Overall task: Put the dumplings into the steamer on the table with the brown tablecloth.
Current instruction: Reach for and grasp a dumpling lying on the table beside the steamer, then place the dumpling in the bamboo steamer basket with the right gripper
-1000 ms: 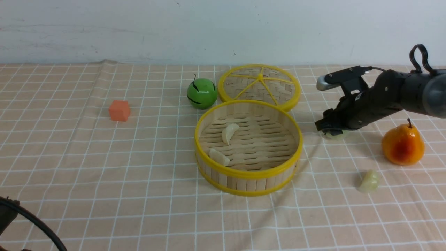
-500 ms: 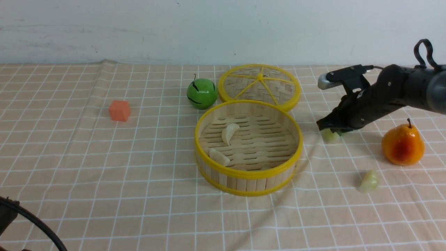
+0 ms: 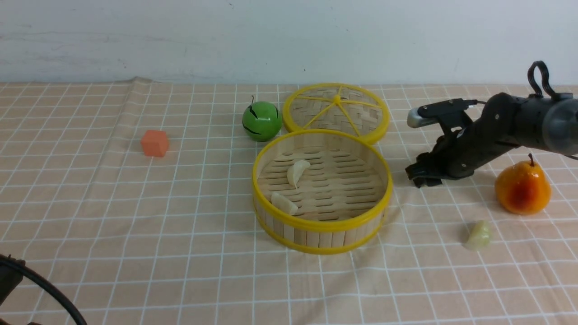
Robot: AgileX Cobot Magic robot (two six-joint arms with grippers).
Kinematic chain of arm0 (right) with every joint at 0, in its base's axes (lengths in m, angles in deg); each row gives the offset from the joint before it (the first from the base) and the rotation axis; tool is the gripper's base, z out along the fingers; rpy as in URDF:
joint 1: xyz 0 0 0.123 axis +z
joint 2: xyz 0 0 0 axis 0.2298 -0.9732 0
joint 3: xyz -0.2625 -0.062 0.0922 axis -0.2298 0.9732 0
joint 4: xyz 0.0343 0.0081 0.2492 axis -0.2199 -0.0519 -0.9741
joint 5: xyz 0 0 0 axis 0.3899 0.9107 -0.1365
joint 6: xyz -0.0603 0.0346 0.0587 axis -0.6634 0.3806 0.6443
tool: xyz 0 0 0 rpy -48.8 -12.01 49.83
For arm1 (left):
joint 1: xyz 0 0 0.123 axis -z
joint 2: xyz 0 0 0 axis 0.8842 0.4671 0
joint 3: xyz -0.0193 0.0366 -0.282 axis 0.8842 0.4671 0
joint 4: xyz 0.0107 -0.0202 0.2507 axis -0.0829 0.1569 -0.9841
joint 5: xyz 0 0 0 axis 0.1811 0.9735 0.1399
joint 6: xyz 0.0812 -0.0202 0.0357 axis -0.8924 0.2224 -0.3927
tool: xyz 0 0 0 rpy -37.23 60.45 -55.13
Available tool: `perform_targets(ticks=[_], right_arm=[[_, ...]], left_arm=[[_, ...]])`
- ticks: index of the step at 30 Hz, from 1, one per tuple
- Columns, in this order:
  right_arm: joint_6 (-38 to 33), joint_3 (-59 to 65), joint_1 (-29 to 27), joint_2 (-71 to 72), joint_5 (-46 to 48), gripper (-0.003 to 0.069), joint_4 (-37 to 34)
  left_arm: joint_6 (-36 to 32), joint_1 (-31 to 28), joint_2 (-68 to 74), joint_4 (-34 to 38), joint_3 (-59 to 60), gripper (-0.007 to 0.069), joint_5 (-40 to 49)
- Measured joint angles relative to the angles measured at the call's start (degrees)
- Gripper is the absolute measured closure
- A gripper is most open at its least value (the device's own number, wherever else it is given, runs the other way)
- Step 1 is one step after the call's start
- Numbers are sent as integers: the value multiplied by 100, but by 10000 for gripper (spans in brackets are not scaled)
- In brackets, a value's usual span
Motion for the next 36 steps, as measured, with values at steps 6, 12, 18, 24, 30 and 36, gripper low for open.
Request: perform_targets(ticks=[6, 12, 18, 24, 30, 36], right_arm=[[0, 0, 0, 73, 49, 361, -24], [-6, 35, 33, 789, 114, 361, -783], [-597, -1, 492, 1221, -10, 361, -2025], [-1744, 0, 1213, 554, -147, 361, -2571], [-2199, 25, 1420, 102, -524, 323, -2599], [-2204, 42, 1388, 406, -439, 126, -2661]], left_arm=[[0, 0, 0, 0, 0, 622, -5], [0, 0, 0, 0, 0, 622, -17], [91, 0, 0, -5, 0, 622, -146], [130, 0, 0, -14, 1, 622, -247], [132, 0, 0, -16, 6, 620, -252], [137, 0, 0, 105, 11, 620, -253]])
